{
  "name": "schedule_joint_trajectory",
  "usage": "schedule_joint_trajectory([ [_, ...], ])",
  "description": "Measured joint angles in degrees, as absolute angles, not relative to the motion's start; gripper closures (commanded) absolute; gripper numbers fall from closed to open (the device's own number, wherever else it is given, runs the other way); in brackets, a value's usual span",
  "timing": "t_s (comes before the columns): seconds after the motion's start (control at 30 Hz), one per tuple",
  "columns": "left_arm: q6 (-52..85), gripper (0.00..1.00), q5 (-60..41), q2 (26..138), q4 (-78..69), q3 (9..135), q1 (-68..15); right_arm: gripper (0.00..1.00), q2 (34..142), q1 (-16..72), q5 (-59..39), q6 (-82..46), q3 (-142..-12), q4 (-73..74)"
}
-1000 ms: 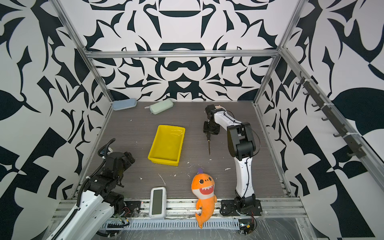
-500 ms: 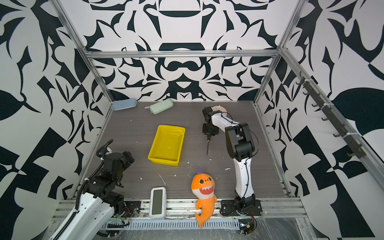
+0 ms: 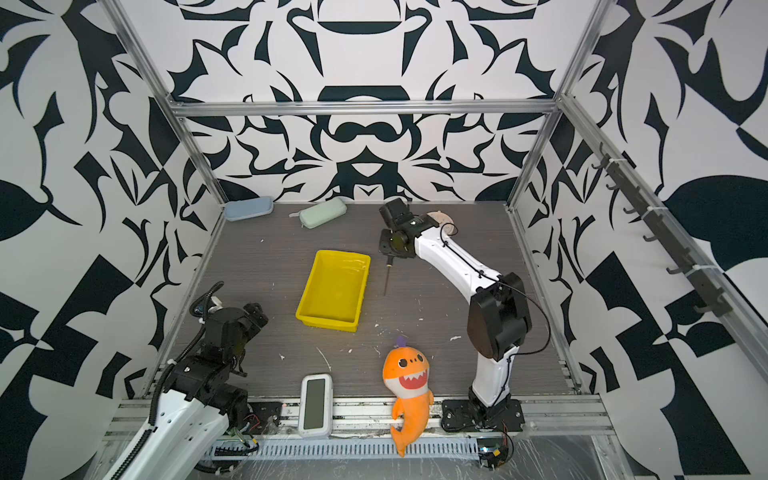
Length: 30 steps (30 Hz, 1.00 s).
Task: Put the screwdriver in the bin
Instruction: 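Carry the screwdriver with the right gripper over the yellow bin and lower it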
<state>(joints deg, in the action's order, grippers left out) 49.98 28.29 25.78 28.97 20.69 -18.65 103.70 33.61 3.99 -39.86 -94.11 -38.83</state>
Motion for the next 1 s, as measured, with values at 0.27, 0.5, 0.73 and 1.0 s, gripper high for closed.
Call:
schedule_joint_trajectory([
  [0.27,49.98,0.1,28.23,24.71,28.97,19.88,-18.65,0.98,110.54,42.02,0.4,-52.62,-94.96,-30.11],
  [0.5,50.04,0.1,28.27,24.8,28.99,19.84,-18.65,0.95,119.22,42.92,-0.43,-58.87,-98.08,-29.19],
  [0.73,50.04,0.1,28.27,23.73,28.95,19.73,-18.65,0.93,120.6,43.51,-0.93,-63.05,-98.24,-27.99],
  [1.0,50.0,0.11,28.27,23.68,28.97,19.46,-18.65,0.88,123.28,44.36,-1.08,-64.88,-100.99,-27.35],
])
